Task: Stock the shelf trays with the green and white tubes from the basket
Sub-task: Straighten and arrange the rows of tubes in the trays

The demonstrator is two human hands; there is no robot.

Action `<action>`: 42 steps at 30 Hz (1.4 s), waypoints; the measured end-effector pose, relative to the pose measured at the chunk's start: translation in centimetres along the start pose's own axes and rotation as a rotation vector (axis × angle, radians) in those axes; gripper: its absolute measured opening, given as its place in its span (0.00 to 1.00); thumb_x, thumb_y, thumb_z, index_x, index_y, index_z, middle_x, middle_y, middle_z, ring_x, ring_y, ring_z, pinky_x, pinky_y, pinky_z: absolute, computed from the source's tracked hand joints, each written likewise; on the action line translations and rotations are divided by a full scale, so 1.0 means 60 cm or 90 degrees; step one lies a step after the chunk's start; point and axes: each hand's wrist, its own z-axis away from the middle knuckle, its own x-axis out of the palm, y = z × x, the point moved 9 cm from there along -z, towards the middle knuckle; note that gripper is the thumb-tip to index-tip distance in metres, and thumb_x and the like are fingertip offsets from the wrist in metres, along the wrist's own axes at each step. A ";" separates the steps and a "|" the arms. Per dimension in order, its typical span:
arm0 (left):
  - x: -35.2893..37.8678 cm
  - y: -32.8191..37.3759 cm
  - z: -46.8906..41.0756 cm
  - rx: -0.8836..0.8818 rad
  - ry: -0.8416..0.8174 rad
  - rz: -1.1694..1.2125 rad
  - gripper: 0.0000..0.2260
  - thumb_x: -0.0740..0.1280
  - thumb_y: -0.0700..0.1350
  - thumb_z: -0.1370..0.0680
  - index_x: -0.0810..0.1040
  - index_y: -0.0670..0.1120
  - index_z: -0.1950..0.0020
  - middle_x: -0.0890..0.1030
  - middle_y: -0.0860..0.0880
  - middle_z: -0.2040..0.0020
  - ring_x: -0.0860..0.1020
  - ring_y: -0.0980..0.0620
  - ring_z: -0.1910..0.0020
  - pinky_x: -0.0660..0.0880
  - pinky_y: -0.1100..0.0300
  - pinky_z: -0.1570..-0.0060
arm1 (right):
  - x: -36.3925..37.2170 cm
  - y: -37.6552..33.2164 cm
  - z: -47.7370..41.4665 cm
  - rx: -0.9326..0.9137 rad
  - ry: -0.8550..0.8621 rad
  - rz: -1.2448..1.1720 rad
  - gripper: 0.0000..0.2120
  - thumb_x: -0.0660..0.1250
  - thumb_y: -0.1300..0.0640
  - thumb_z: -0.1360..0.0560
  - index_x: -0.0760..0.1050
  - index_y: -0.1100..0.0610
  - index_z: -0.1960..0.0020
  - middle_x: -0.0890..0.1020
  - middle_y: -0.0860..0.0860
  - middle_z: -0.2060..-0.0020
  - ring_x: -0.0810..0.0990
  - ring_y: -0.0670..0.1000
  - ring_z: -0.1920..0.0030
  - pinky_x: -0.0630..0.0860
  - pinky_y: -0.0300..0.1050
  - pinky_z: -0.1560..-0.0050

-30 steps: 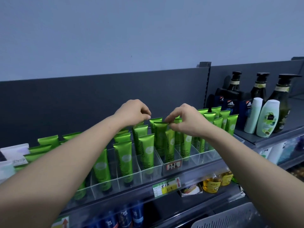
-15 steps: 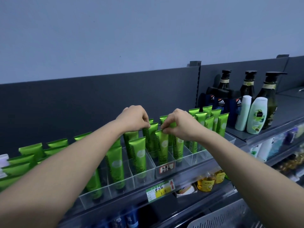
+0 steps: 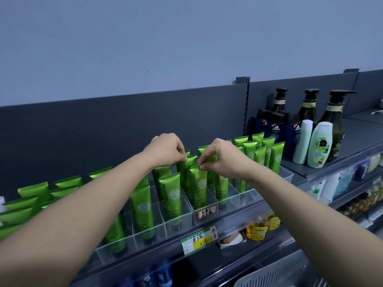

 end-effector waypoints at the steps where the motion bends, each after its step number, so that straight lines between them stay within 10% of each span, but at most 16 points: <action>1: 0.001 0.000 0.000 -0.001 0.000 0.001 0.04 0.73 0.49 0.29 0.83 0.50 0.62 0.82 0.55 0.63 0.79 0.52 0.54 0.72 0.53 0.45 | 0.000 -0.002 0.001 -0.001 -0.002 -0.003 0.06 0.74 0.59 0.29 0.85 0.55 0.52 0.84 0.48 0.58 0.79 0.47 0.51 0.72 0.36 0.51; 33: 0.005 0.099 -0.042 0.069 0.052 -0.057 0.11 0.69 0.50 0.24 0.81 0.52 0.43 0.82 0.54 0.44 0.77 0.51 0.42 0.67 0.51 0.36 | -0.050 0.090 0.043 0.103 0.061 0.114 0.12 0.70 0.54 0.26 0.81 0.50 0.43 0.82 0.47 0.46 0.72 0.52 0.39 0.70 0.47 0.39; 42: 0.033 0.103 -0.059 -0.034 0.028 -0.125 0.01 0.71 0.47 0.26 0.82 0.52 0.57 0.83 0.55 0.56 0.77 0.52 0.51 0.63 0.55 0.45 | -0.052 0.104 0.026 0.046 0.002 0.047 0.08 0.69 0.57 0.26 0.83 0.52 0.48 0.85 0.50 0.52 0.81 0.52 0.49 0.77 0.46 0.47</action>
